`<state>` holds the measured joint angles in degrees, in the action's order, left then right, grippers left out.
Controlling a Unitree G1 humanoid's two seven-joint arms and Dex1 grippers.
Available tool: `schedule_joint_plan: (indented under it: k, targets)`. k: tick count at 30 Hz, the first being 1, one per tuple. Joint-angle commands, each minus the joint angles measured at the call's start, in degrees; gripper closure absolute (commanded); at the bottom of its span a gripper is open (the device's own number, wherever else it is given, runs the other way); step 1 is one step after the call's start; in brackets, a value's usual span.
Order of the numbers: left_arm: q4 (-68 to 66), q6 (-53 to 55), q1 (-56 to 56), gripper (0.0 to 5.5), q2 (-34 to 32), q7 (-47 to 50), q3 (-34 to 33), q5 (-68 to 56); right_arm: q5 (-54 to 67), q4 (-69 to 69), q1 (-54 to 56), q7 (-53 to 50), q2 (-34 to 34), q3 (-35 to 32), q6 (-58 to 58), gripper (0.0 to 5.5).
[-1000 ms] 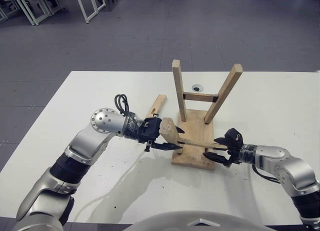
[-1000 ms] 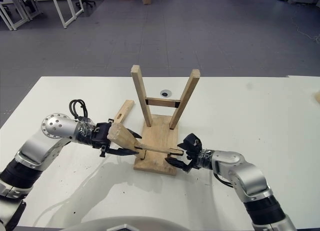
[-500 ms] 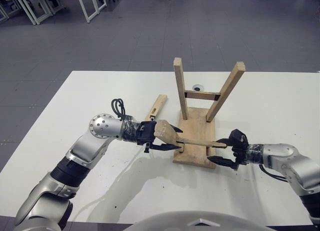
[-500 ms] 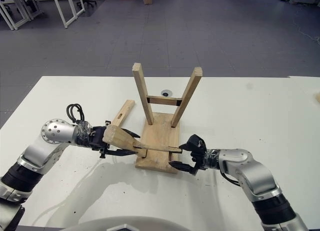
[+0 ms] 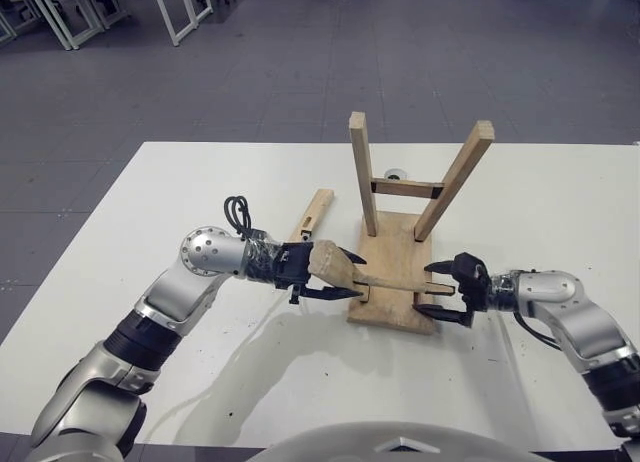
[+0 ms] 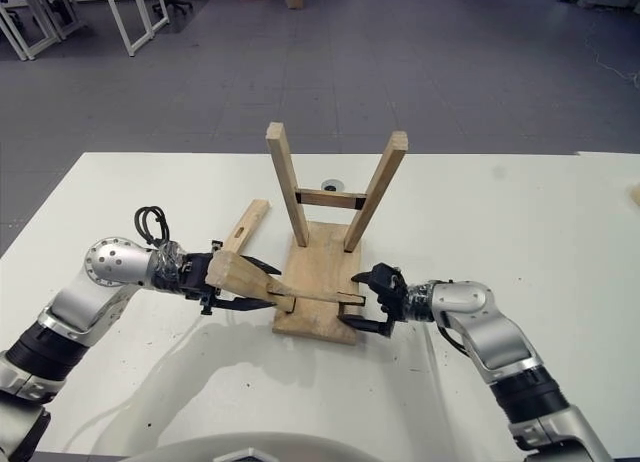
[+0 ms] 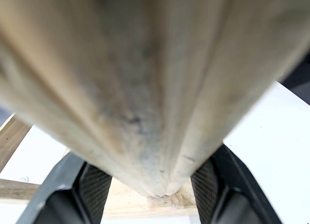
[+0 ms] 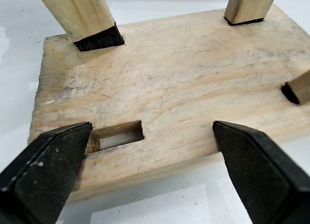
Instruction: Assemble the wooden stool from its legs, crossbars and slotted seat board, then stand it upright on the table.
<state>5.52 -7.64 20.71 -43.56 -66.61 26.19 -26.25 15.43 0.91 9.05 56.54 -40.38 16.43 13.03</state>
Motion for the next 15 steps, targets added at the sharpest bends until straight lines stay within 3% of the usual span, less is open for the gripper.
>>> schedule_joint_plan:
  k: [1, 4, 15]
  targets:
    - [-5.6, 13.9, -4.5, 3.44, -8.4, -8.0, 11.1, 15.4, -7.0, 9.8, 1.5, 1.4, 2.7, 5.2, -3.7, 0.90]
    - [-6.4, 16.5, -3.7, 3.44, -7.9, -7.4, 11.3, 13.8, -6.8, 10.7, 2.0, 2.6, 2.5, 5.4, -4.4, 0.90]
    - [-5.3, 21.0, -4.2, 1.59, -5.8, -6.9, 6.7, 14.8, -6.7, 9.7, -1.7, 2.0, 1.1, 4.3, -5.4, 0.90]
